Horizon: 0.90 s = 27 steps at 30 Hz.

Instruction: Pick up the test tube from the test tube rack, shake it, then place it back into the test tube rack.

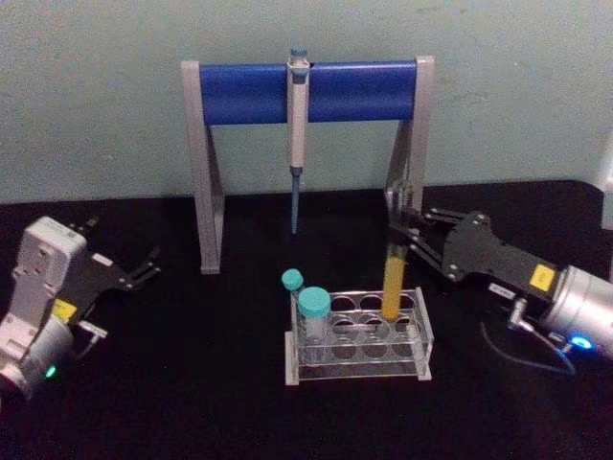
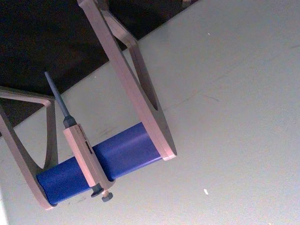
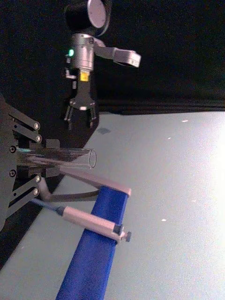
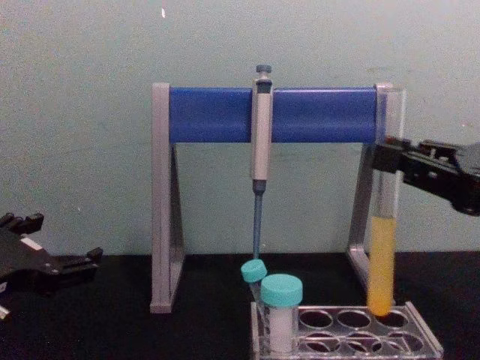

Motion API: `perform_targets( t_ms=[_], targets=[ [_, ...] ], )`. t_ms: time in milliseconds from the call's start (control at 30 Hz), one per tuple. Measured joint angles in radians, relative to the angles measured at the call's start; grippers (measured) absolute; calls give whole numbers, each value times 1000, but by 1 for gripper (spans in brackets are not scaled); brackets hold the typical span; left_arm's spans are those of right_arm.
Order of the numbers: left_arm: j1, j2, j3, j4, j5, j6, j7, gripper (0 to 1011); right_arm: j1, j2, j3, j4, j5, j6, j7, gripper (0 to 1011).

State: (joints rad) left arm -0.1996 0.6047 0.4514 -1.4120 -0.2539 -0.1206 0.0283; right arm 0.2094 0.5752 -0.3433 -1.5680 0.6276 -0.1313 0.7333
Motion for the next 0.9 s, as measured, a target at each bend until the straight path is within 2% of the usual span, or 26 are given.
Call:
perform_targets(
  t_ms=[33,167,400,600,700,900],
  targets=[
    [0,0,0,0,0,0,0,1001,-10,19,5,-13,0,5,-8,228],
    [0,0,0,0,0,0,0,1001,-29,55,17,-35,-4,12,-39,227],
    [0,0,0,0,0,0,0,1001,-46,68,40,-50,-43,12,-123,228],
    [0,0,0,0,0,0,0,1001,-35,34,50,-47,-110,12,-216,228],
    [0,0,0,0,0,0,0,1001,-22,1,52,-30,-149,6,-257,227],
    [0,0,0,0,0,0,0,1001,-1,-47,44,2,-174,-14,-267,228]
  ],
)
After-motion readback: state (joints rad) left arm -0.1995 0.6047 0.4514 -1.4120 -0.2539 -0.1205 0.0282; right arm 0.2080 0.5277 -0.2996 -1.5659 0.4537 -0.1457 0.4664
